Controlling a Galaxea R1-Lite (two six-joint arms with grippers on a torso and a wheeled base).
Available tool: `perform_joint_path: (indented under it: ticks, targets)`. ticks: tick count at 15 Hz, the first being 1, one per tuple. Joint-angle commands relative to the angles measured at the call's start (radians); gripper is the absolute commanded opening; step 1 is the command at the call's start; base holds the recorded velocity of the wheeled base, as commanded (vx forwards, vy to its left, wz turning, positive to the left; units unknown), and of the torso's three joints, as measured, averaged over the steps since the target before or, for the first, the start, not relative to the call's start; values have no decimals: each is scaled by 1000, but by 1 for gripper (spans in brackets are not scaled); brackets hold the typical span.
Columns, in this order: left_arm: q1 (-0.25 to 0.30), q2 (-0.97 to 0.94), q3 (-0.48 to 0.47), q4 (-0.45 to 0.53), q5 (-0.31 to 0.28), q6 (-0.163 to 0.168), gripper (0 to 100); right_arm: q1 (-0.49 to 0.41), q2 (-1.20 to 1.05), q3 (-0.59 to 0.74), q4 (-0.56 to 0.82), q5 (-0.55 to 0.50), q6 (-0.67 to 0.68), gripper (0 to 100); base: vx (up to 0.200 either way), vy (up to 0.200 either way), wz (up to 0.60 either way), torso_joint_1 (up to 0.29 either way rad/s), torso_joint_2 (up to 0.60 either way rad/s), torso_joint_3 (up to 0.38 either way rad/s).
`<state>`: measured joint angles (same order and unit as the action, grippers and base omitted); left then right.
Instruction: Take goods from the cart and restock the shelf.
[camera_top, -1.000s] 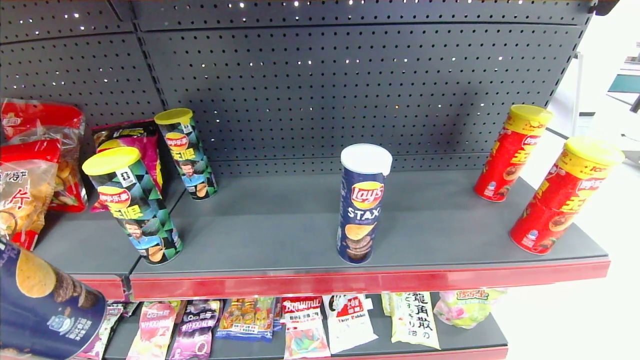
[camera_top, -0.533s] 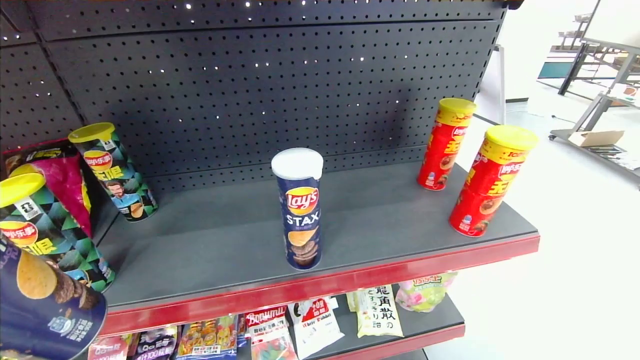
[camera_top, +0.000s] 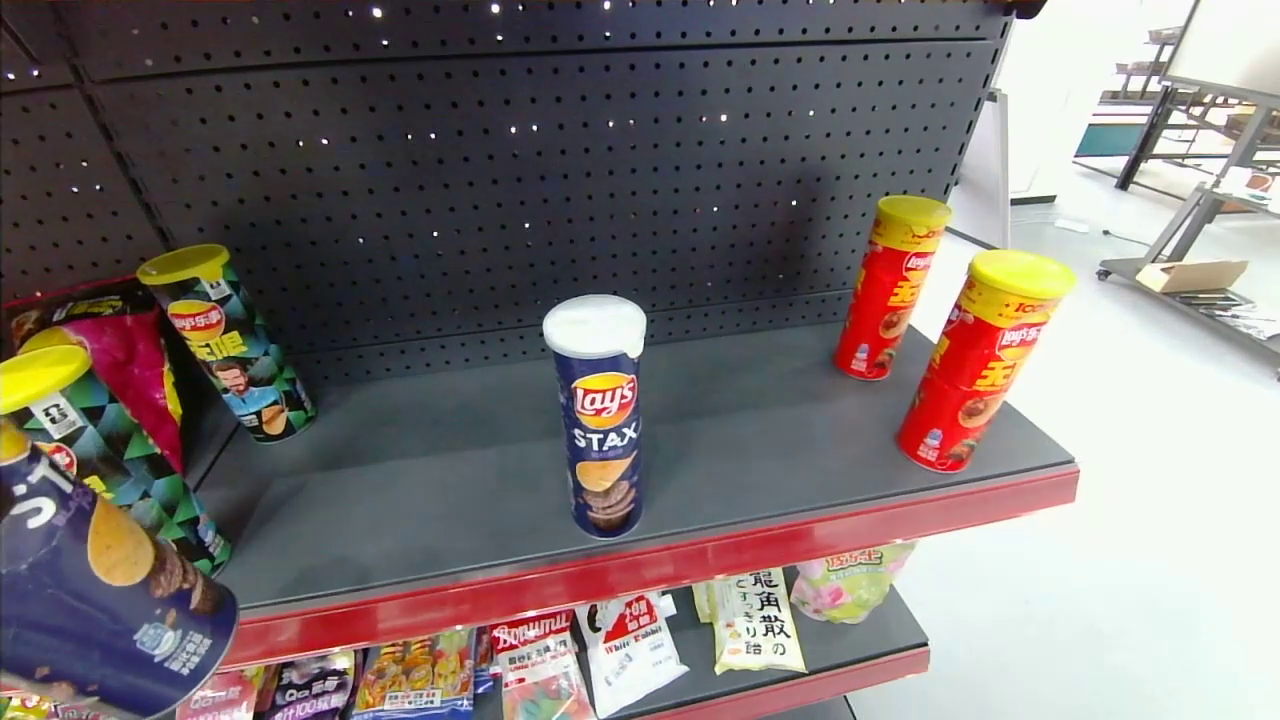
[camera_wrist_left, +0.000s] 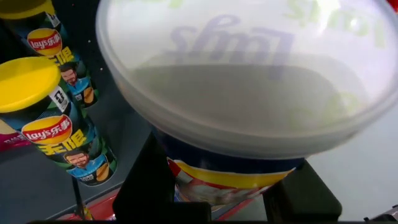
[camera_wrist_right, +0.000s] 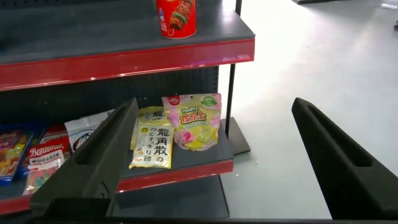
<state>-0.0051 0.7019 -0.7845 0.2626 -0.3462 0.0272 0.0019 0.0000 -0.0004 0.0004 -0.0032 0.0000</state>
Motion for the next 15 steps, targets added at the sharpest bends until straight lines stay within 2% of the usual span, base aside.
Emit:
perform_joint_path:
  ticks: [1, 10, 11, 12, 15]
  targets:
    - [-6, 79, -7, -5, -27, 5, 0, 1, 2, 0, 0, 0, 0, 100, 0, 0, 0, 0, 0, 0]
    - [-65, 105, 17, -2, -20, 8, 0, 0, 2, 0, 0, 0, 0, 100, 0, 0, 0, 0, 0, 0]
    - [-72, 122, 24, -6, -20, 19, 0, 0, 2, 0, 0, 0, 0, 100, 0, 0, 0, 0, 0, 0]
    - [-79, 137, 36, -16, -16, 34, 0, 1, 2, 0, 0, 0, 0, 100, 0, 0, 0, 0, 0, 0]
    - [-79, 151, 96, -100, -17, 36, 0, 1, 2, 0, 0, 0, 0, 100, 0, 0, 0, 0, 0, 0]
